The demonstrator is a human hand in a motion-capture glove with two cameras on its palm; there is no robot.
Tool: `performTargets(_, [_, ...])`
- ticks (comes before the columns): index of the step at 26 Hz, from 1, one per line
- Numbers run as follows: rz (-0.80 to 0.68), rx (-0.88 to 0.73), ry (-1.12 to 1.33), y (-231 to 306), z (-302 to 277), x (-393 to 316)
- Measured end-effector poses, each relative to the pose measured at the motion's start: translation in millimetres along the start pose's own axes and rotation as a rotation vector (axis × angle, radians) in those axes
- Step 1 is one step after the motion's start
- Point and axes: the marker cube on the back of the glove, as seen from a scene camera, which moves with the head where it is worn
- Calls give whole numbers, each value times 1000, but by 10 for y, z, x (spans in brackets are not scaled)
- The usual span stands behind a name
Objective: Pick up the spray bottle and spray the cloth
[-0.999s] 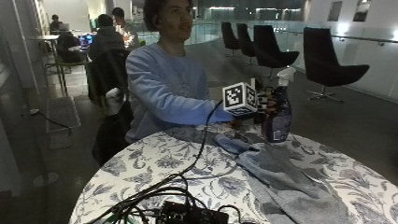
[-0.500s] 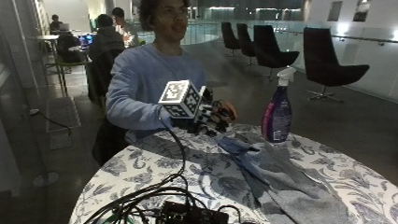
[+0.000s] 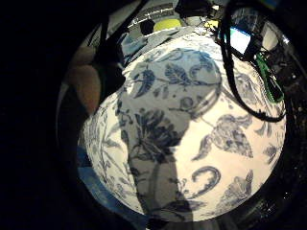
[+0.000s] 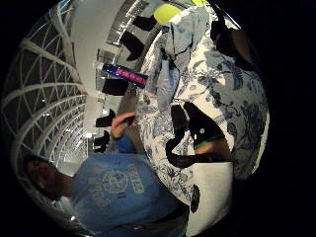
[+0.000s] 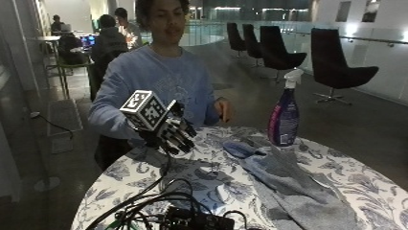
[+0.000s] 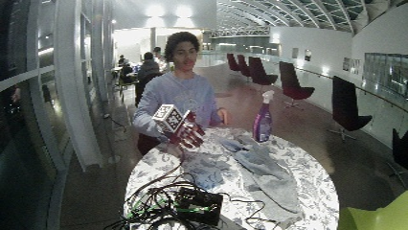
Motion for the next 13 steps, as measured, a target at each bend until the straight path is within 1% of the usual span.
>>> performTargets(6, [17, 27, 16, 69, -41, 151])
performTargets(13, [30, 54, 9, 80, -76, 171])
